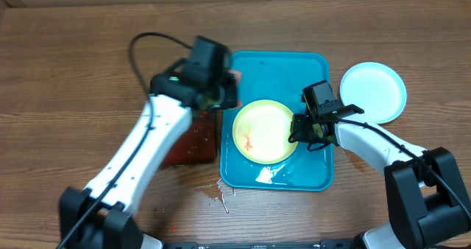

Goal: Clean dirty plates on tray and stack at the side
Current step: 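Scrub the yellow plate with the sponge while the right gripper pins it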

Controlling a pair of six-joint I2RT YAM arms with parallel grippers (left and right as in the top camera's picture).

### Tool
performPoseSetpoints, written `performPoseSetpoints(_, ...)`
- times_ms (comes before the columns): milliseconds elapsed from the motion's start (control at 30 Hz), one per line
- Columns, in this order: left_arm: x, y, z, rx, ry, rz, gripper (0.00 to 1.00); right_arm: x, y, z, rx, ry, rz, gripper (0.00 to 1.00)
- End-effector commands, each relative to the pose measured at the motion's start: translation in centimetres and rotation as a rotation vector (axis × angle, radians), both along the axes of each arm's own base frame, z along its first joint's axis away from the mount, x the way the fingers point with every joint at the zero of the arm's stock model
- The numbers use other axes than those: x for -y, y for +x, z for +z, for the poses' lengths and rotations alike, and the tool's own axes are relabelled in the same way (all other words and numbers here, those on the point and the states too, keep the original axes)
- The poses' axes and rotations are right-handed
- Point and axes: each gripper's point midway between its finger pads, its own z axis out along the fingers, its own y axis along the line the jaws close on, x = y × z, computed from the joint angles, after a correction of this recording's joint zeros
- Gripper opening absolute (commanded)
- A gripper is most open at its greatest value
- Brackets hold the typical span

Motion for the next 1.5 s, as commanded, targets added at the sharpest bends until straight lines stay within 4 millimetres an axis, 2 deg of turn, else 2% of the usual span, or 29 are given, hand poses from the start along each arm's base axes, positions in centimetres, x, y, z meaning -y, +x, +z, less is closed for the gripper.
performPoseSetpoints(0, 3.5, -0.2, -3.3, -0.102, -0.035, 0.03, 0.04, 1.0, -1.3, -1.7, -0.059, -0.063, -0.019, 0.04)
performPoseSetpoints(167, 7.3, -1.7, -9.8, -0.277, -0.064, -0.023, 0.04, 1.1, -1.4, -1.7, -0.062, -0.064, -0.019, 0.04)
performPoseSetpoints(300, 7.2, -2.6, -14.0, -0.399, -0.034, 0.027, 0.04, 1.1, -1.5, -1.7, -0.066, -0.065, -0.019, 0.04)
performPoseSetpoints(367, 6.2, -3.1, -15.3, -0.449, 0.001, 0.057, 0.04, 1.1, -1.5, -1.7, -0.068, -0.065, -0.019, 0.04)
performPoseSetpoints(500, 2.6, -3.5, -16.5, -0.479, 0.136, 0.134, 0.04, 1.1, -1.6, -1.7, -0.071, -0.066, -0.019, 0.04)
performPoseSetpoints(600, 0.1, -3.5, -16.4, -0.481, 0.233, 0.179, 0.04, 1.1, -1.6, -1.7, -0.07, -0.066, -0.019, 0.04)
performPoseSetpoints(767, -2.1, -3.1, -15.8, -0.448, 0.349, 0.17, 0.04, 1.1, -1.6, -1.7, -0.071, -0.066, -0.019, 0.04)
performPoseSetpoints(833, -2.1, -3.0, -15.7, -0.441, 0.357, 0.145, 0.04, 1.1, -1.6, -1.7, -0.071, -0.066, -0.019, 0.04)
performPoseSetpoints(867, -1.7, -3.1, -15.7, -0.443, 0.346, 0.132, 0.04, 1.1, -1.6, -1.7, -0.071, -0.066, -0.019, 0.04)
performPoseSetpoints(933, 0.1, -3.3, -15.7, -0.45, 0.275, 0.051, 0.04, 1.1, -1.6, -1.7, -0.07, -0.066, -0.019, 0.04)
performPoseSetpoints(1133, 9.0, -5.2, -15.1, -0.528, -0.103, -0.166, 0.04, 1.1, -1.6, -1.7, -0.071, -0.066, -0.019, 0.04)
performPoseSetpoints(1200, 10.9, -6.3, -15.5, -0.571, -0.169, -0.212, 0.04, 1.1, -1.6, -1.7, -0.073, -0.067, -0.019, 0.04)
performPoseSetpoints(1300, 12.2, -8.3, -16.5, -0.643, -0.191, -0.25, 0.04, 1.2, -1.7, -1.8, -0.075, -0.067, -0.019, 0.04)
performPoseSetpoints(1467, 11.3, -9.7, -16.5, -0.7, -0.142, -0.237, 0.04, 1.2, -1.7, -1.8, -0.074, -0.067, -0.019, 0.04)
